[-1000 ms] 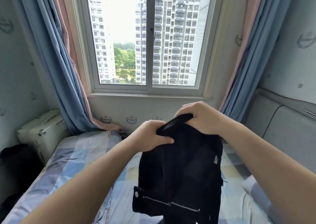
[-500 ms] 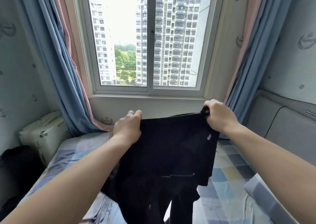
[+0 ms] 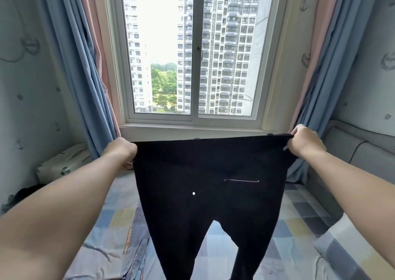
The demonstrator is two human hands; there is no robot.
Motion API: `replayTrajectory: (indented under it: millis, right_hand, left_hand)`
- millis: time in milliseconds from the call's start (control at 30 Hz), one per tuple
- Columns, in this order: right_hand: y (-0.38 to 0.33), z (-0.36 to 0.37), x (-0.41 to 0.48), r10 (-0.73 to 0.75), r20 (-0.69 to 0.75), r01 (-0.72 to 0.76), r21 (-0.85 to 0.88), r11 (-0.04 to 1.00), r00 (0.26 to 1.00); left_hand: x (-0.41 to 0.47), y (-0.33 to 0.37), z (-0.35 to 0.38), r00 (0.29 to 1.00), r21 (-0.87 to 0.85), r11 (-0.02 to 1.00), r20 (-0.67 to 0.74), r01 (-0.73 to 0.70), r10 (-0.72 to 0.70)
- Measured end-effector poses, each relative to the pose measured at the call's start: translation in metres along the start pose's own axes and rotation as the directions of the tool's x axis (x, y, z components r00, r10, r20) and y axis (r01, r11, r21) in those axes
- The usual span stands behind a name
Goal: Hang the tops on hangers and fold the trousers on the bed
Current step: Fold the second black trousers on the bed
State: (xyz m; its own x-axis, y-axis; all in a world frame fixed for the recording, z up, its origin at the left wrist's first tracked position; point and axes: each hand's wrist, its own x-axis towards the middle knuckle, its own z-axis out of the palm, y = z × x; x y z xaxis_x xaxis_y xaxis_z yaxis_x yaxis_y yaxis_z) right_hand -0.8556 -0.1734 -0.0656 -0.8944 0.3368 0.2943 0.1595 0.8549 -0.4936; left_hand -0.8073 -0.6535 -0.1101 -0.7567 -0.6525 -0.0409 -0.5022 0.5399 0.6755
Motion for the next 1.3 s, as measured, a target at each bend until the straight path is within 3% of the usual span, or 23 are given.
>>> replayTrajectory:
  millis: [67, 200, 300, 433, 500, 633, 667, 733, 833, 900, 967, 1100, 1200, 1300]
  right_hand:
    - [-0.011, -0.011, 0.009, 0.064, 0.054, -0.069, 0.095, 0.993, 0.997]
    - [-0.044, -0.045, 0.013, 0.222, 0.320, -0.349, 0.423, 0.837, 0.921]
    - [-0.060, -0.077, 0.024, 0.199, 0.500, -0.491, 0.562, 0.666, 0.843]
    - [-0.086, -0.117, 0.044, 0.131, 0.502, -0.502, 0.737, 0.453, 0.855]
    - [-0.100, -0.139, 0.044, 0.095, 0.473, -0.460, 0.759, 0.461, 0.876]
    - [-0.126, -0.176, 0.048, 0.107, 0.235, -0.235, 0.626, 0.743, 0.966]
    - [-0.130, -0.184, 0.049, 0.091, 0.162, -0.167, 0.554, 0.815, 0.983]
    - [-0.137, -0.198, 0.054, 0.046, 0.190, -0.142, 0.531, 0.835, 0.981]
    - [-0.149, -0.213, 0.053, -0.011, 0.356, -0.283, 0.761, 0.584, 0.934]
    - [-0.156, -0.218, 0.051, -0.093, 0.359, -0.289, 0.858, 0.425, 0.929]
    - [-0.158, -0.223, 0.051, -0.184, 0.324, -0.236, 0.893, 0.383, 0.928]
    - [-0.151, -0.224, 0.058, -0.370, 0.289, -0.062, 0.852, 0.519, 0.883]
    - [-0.154, -0.218, 0.058, -0.296, 0.117, 0.088, 0.799, 0.596, 0.948]
    - [-0.158, -0.209, 0.057, -0.222, -0.110, 0.234, 0.697, 0.677, 0.969]
  left_hand:
    - [0.004, 0.016, -0.017, 0.990, -0.327, 0.935, 0.076, 0.135, -0.117]
    - [0.005, 0.057, -0.053, 0.979, -0.660, 0.723, 0.144, 0.205, -0.146]
    - [0.002, 0.090, -0.083, 0.986, -0.764, 0.623, 0.127, 0.169, -0.111]
    - [-0.017, 0.135, -0.121, 0.992, -0.870, 0.479, 0.125, 0.120, -0.021]
    - [-0.030, 0.155, -0.141, 0.995, -0.916, 0.394, 0.097, 0.080, 0.024]
    - [-0.035, 0.181, -0.177, 0.996, -0.959, 0.285, 0.022, -0.005, 0.092]
    - [-0.036, 0.186, -0.186, 0.994, -0.957, 0.289, -0.001, -0.034, 0.114]
    - [-0.038, 0.193, -0.200, 0.982, -0.948, 0.299, -0.053, -0.105, 0.179]
    - [-0.038, 0.200, -0.214, 0.957, -0.936, 0.285, -0.135, -0.209, 0.259]
    - [-0.028, 0.200, -0.218, 0.935, -0.884, 0.339, -0.242, -0.323, 0.259]
    - [-0.018, 0.195, -0.221, 0.887, -0.791, 0.402, -0.393, -0.461, 0.243]
    - [-0.011, 0.185, -0.229, 0.779, -0.614, 0.511, -0.594, -0.602, 0.203]
    - [-0.011, 0.184, -0.233, 0.740, -0.488, 0.620, -0.628, -0.615, 0.240]
    - [-0.011, 0.184, -0.237, 0.717, -0.245, 0.824, -0.651, -0.510, 0.249]
